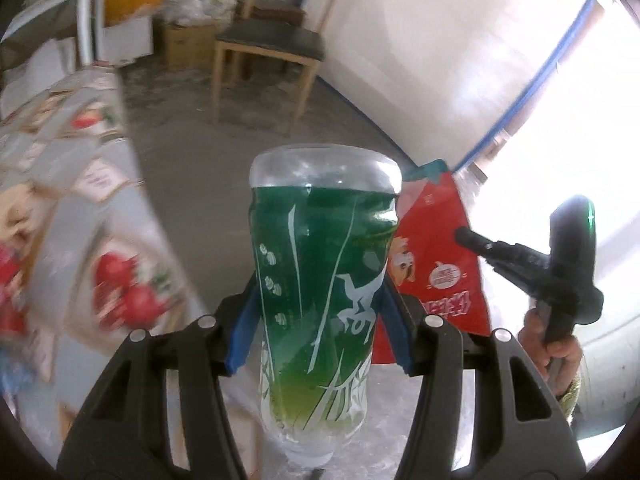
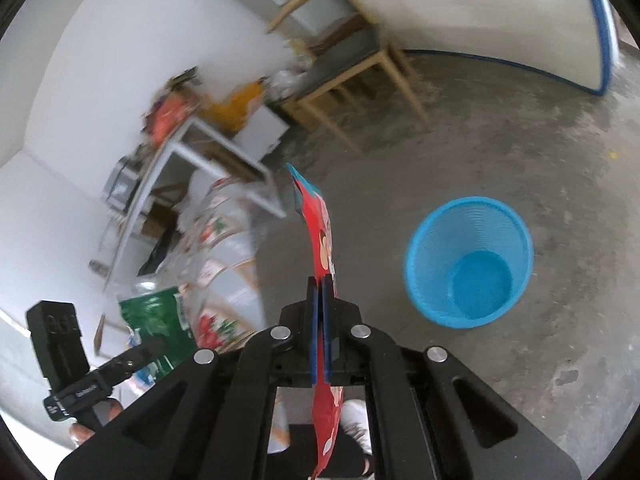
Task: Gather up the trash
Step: 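Carry the bottle and bag to the blue wastebasket and release both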
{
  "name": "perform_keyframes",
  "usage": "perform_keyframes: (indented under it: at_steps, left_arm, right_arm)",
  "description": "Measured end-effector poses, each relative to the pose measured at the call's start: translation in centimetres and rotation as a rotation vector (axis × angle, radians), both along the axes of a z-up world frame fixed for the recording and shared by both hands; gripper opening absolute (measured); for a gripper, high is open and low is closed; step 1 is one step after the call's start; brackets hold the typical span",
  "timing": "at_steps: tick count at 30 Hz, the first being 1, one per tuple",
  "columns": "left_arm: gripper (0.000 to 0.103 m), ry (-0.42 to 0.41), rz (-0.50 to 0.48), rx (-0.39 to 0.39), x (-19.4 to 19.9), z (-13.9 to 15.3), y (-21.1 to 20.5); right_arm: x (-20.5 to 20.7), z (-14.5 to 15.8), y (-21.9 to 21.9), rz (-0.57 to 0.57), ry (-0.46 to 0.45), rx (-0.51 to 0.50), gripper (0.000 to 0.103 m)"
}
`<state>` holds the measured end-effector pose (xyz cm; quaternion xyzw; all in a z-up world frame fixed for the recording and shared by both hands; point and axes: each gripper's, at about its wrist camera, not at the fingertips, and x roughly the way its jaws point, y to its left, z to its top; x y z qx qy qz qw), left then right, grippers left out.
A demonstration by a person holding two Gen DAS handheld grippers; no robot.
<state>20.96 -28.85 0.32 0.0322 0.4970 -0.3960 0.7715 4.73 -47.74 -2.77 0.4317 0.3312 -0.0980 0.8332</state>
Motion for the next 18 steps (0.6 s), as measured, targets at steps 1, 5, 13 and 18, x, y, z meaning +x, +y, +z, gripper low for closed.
perform_keyframes:
  at_steps: [1,5,13,18]
  left_arm:
    - [0.053,0.022,-0.015,-0.001,0.5,-0.5,-1.2]
    - [0.053,0.108,-0.065,0.015,2.6,-3.3,-7.1]
    - [0.054,0.195,-0.055,0.095,7.8,-10.6,-17.1]
    - [0.077,0.217,0.040,0.118,10.4,-13.3,-20.0]
  right_arm:
    - [0.1,-0.8,-0.9,-0.018,0.011,0.011,0.002]
    - [0.6,-4.9,-4.5,-0.076,0.056,0.087,0.002]
    - [4.7,-14.5,-9.6,-0.173,0.172,0.197,0.004]
    - [6.0,-19.9,-12.4,-0.241,0.265,0.229,0.023]
